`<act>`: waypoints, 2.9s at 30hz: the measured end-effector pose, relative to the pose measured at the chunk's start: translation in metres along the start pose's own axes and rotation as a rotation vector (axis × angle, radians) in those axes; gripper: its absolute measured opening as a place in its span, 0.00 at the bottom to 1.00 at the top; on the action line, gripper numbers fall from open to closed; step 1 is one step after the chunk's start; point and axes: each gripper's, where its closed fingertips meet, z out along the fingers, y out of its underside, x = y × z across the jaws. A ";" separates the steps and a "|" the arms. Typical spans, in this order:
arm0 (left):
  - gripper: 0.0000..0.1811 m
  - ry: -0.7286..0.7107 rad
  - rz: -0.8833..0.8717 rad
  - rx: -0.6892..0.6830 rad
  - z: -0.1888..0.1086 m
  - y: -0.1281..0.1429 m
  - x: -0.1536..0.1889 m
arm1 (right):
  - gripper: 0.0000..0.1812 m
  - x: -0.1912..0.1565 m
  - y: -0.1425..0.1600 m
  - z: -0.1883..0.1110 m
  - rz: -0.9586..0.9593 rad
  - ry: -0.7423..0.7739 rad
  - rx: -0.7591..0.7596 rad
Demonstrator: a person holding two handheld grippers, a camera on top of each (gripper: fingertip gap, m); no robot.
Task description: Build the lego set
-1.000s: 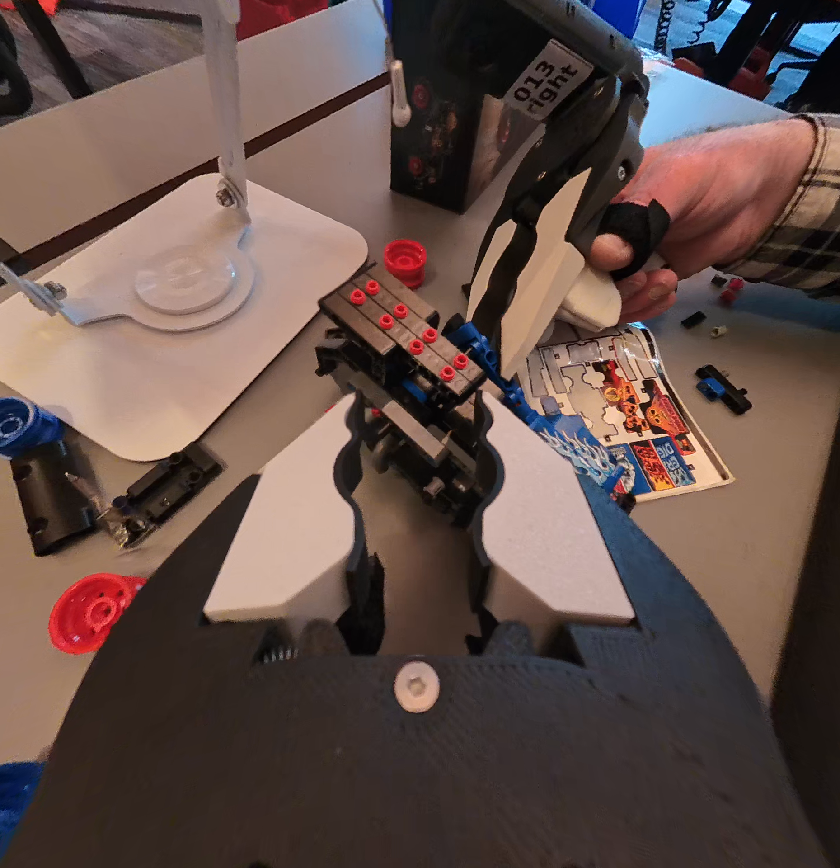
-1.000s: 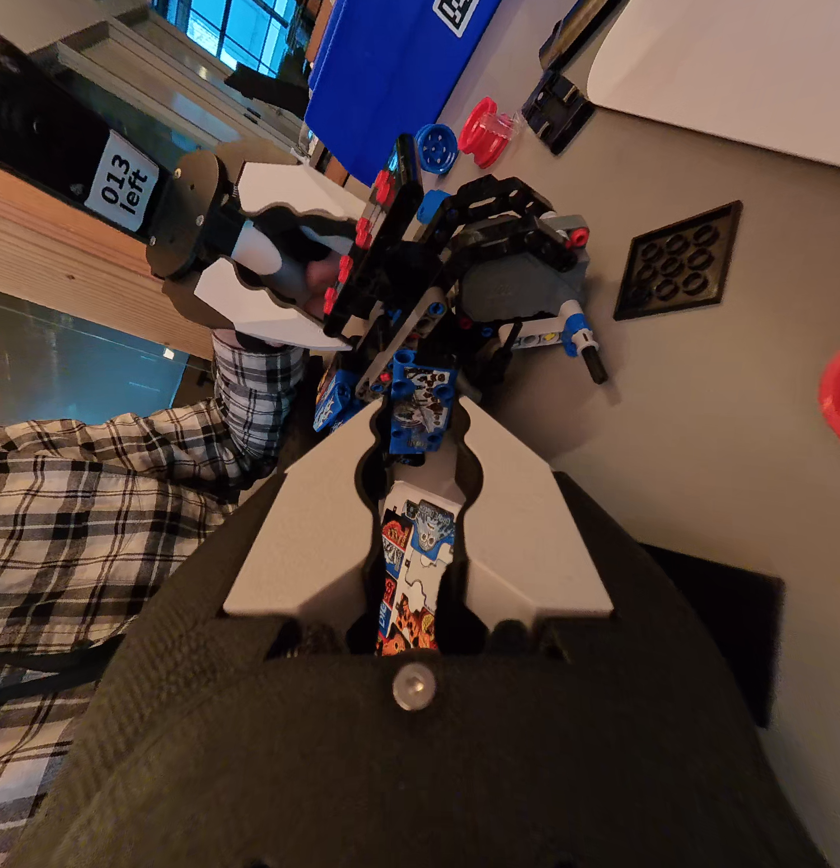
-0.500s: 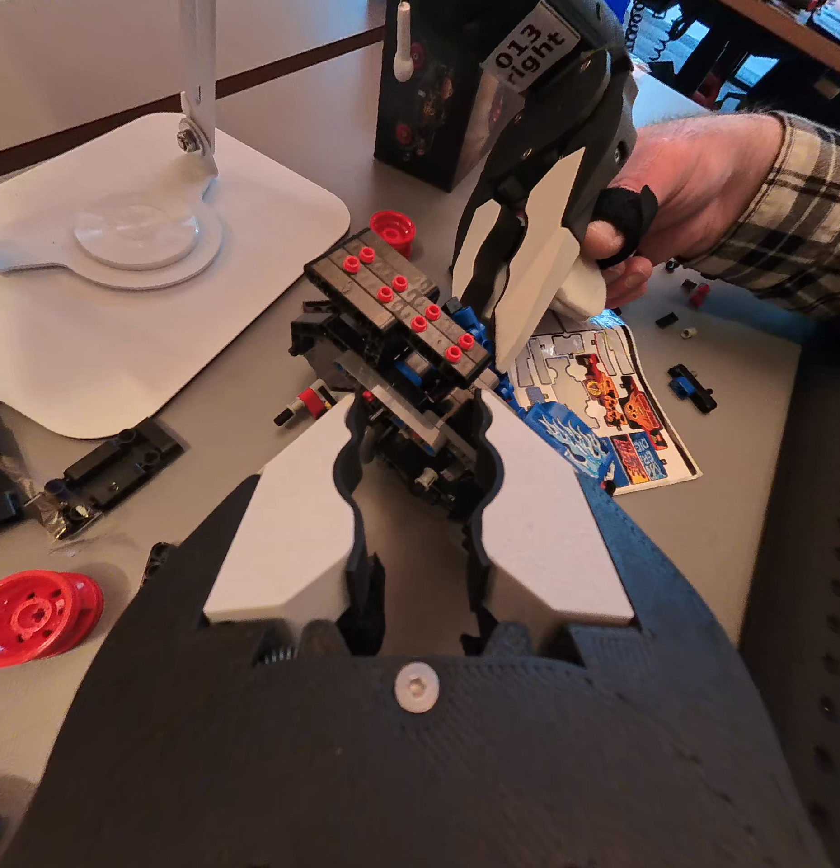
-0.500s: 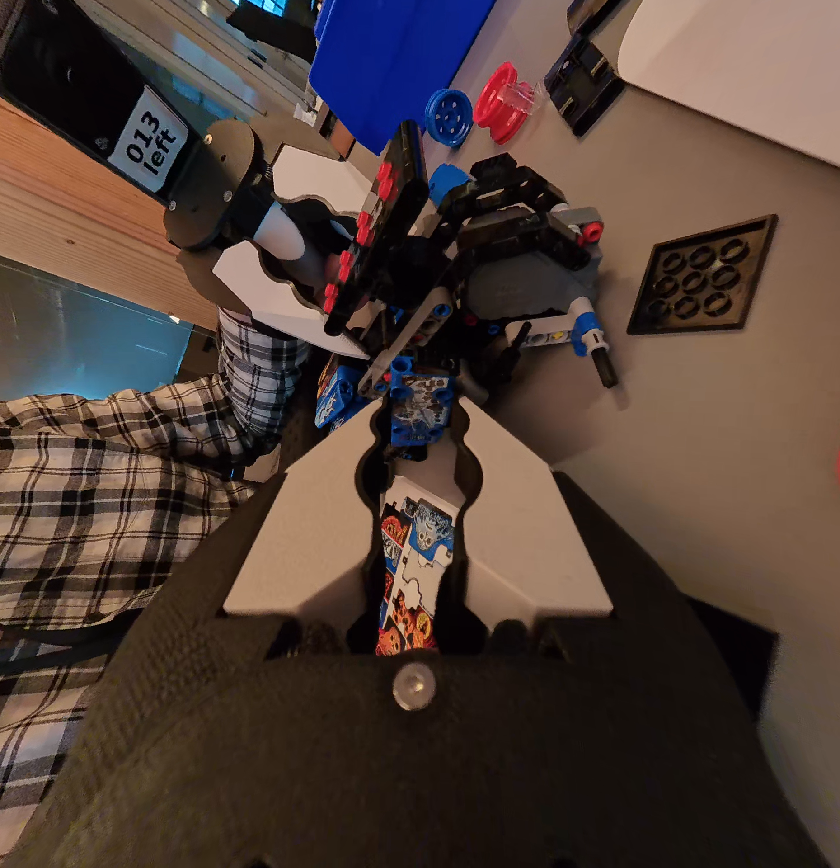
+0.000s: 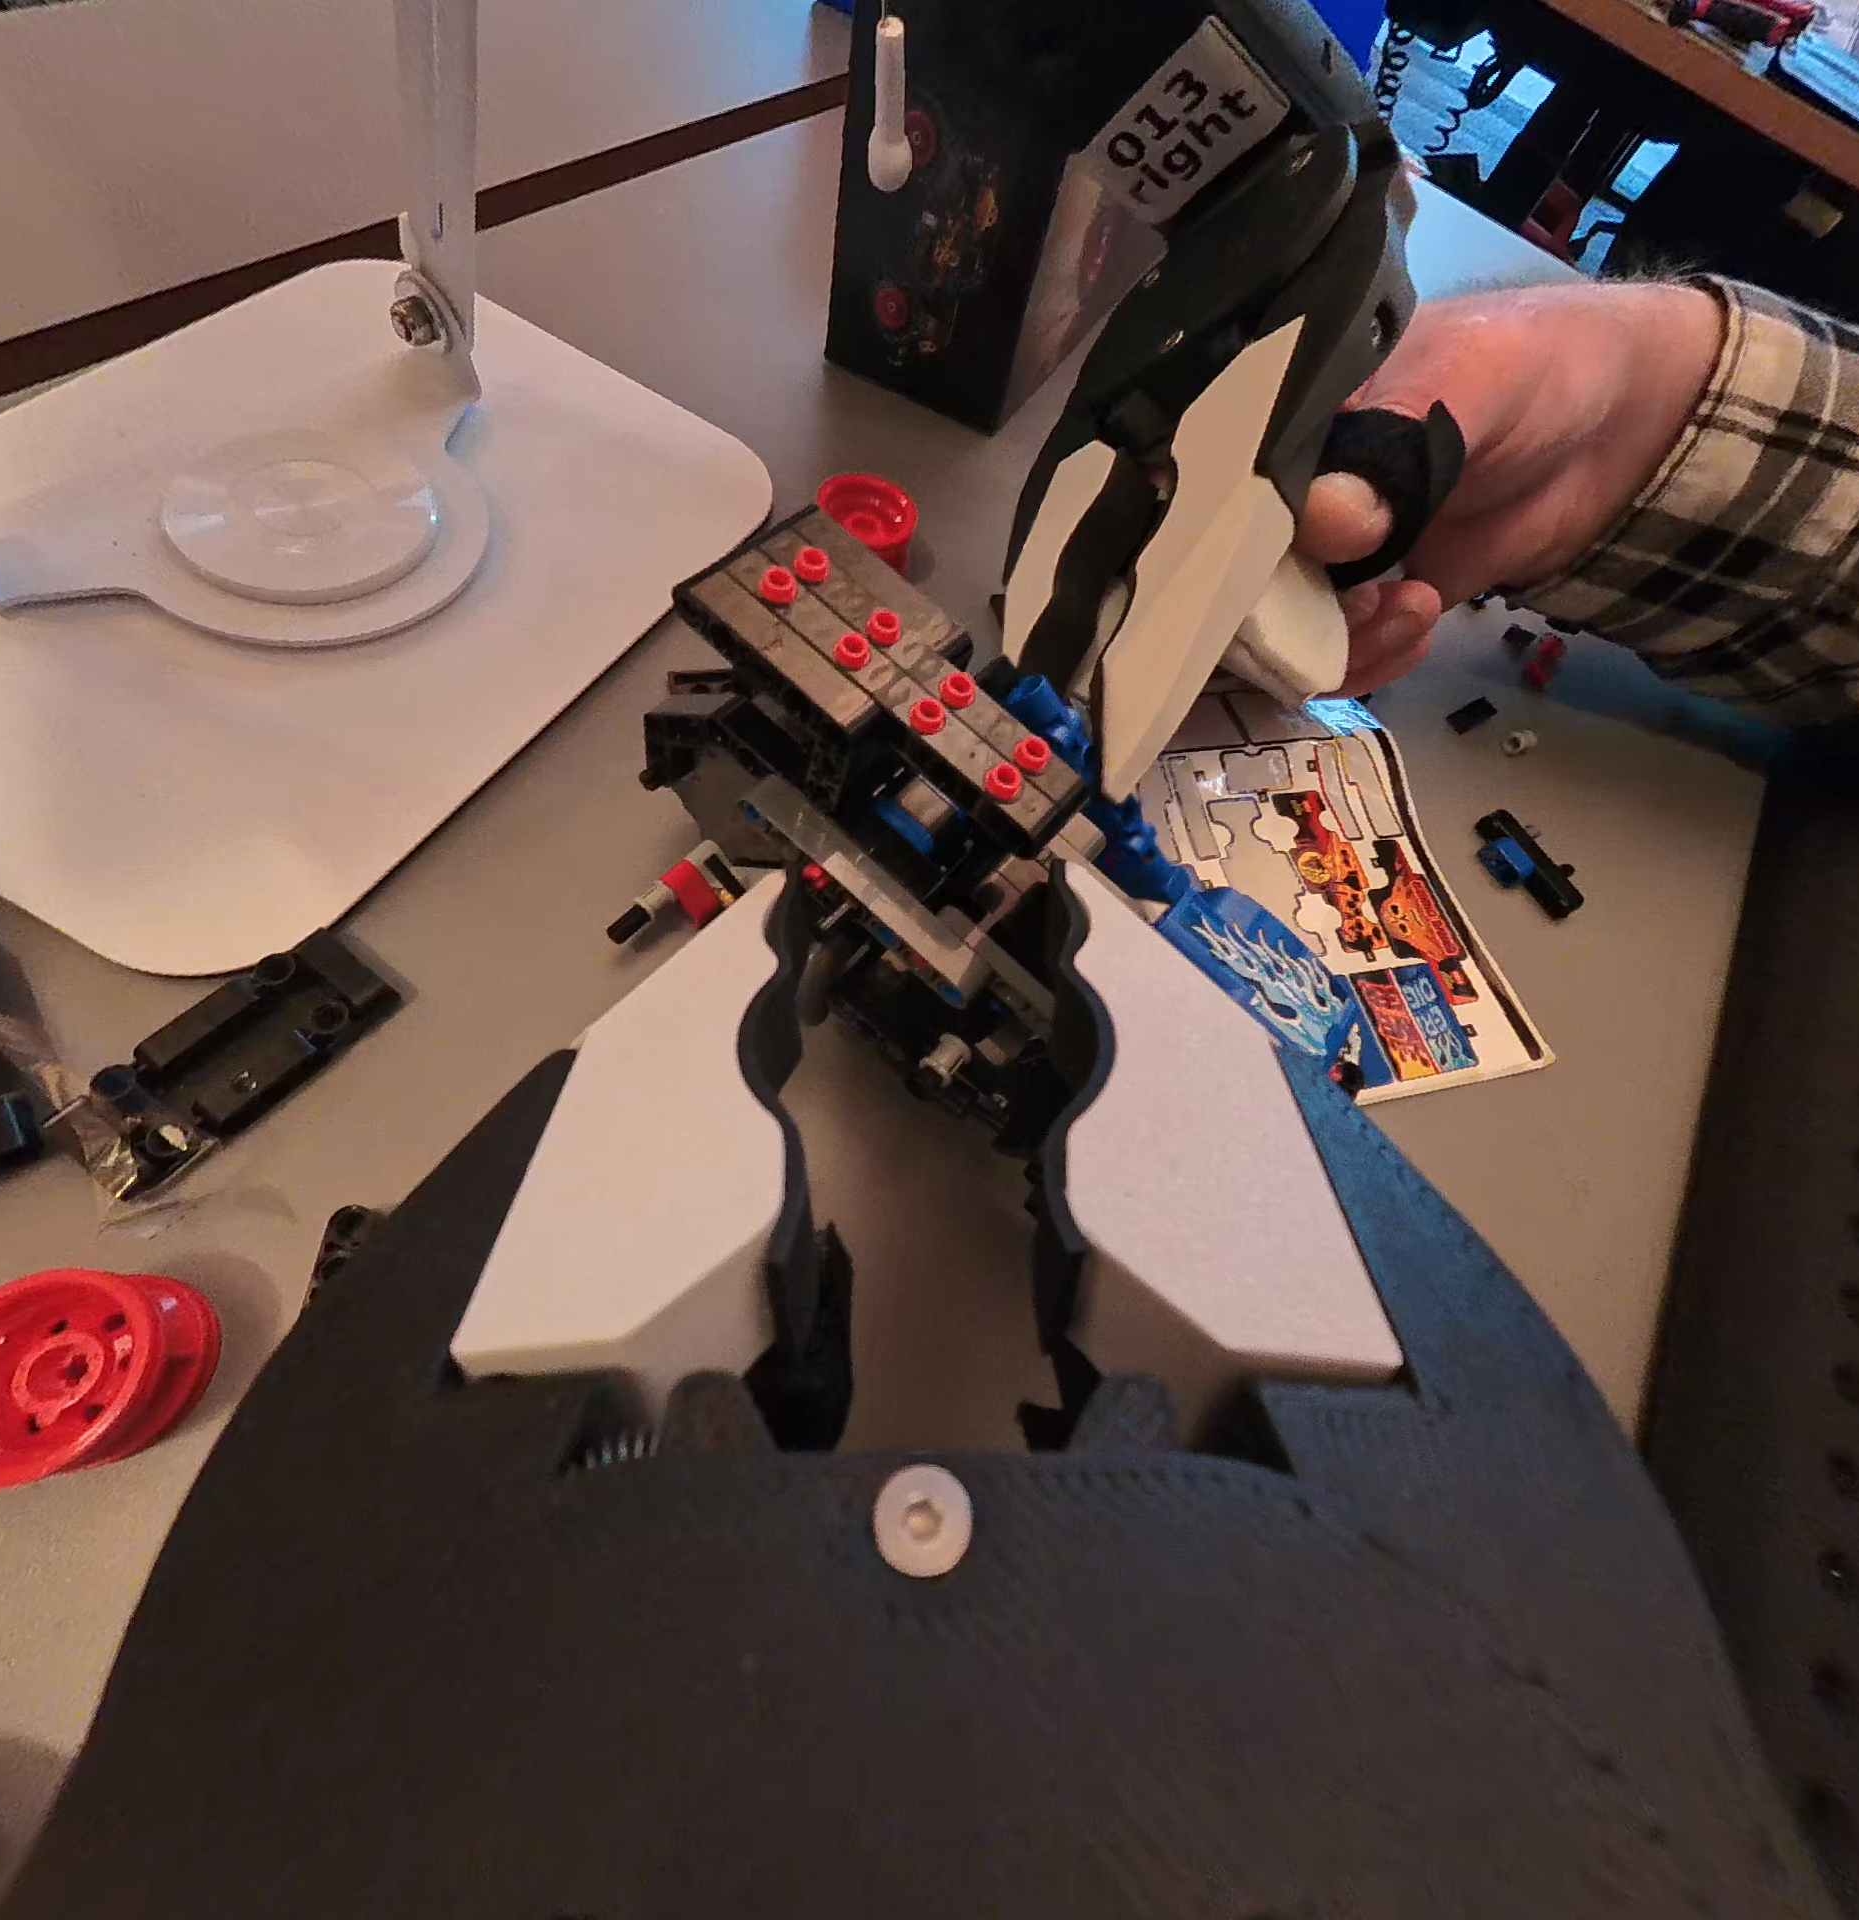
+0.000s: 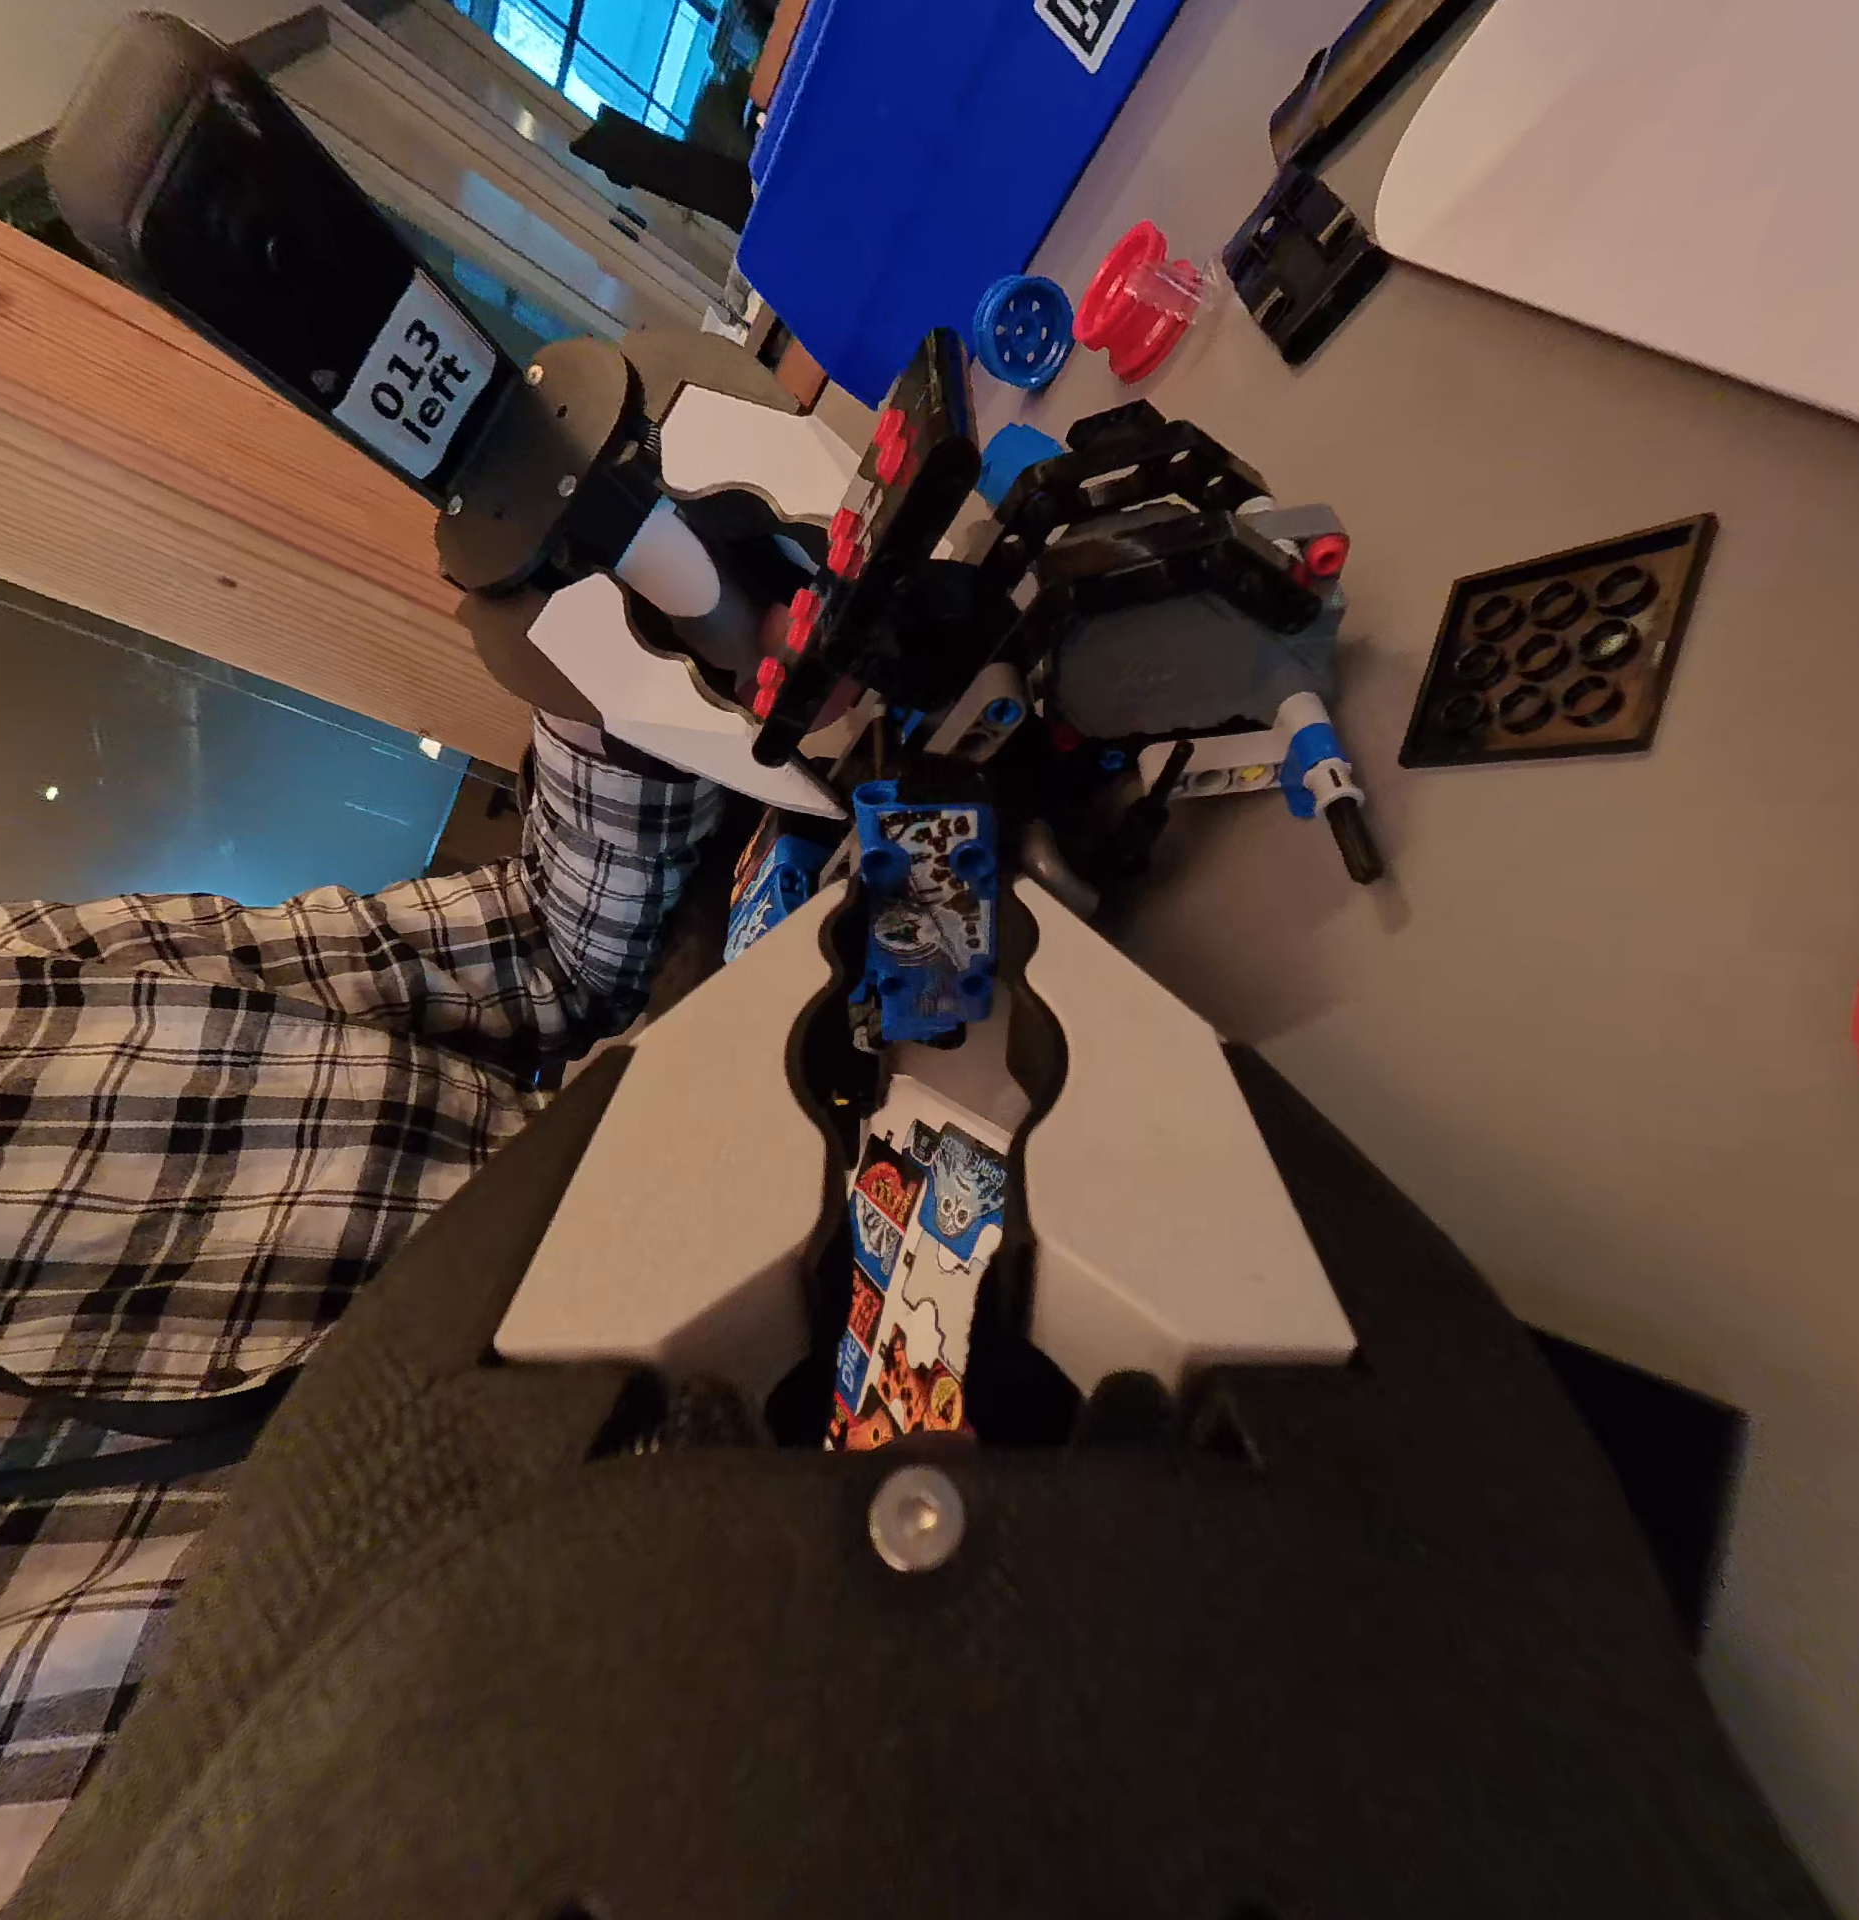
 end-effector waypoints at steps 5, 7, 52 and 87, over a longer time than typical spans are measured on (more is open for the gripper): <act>0.24 0.003 -0.003 0.002 0.000 0.000 0.000 | 0.13 0.001 -0.004 -0.005 -0.004 0.012 0.042; 0.24 0.004 -0.005 0.003 0.000 0.000 0.000 | 0.13 0.004 -0.004 -0.008 0.006 0.026 0.050; 0.23 -0.011 -0.021 0.017 -0.001 0.000 -0.003 | 0.12 0.017 -0.004 -0.002 -0.304 0.262 -0.240; 0.22 -0.016 -0.017 0.021 -0.001 0.000 -0.003 | 0.14 0.015 -0.002 -0.003 -0.470 0.303 -0.244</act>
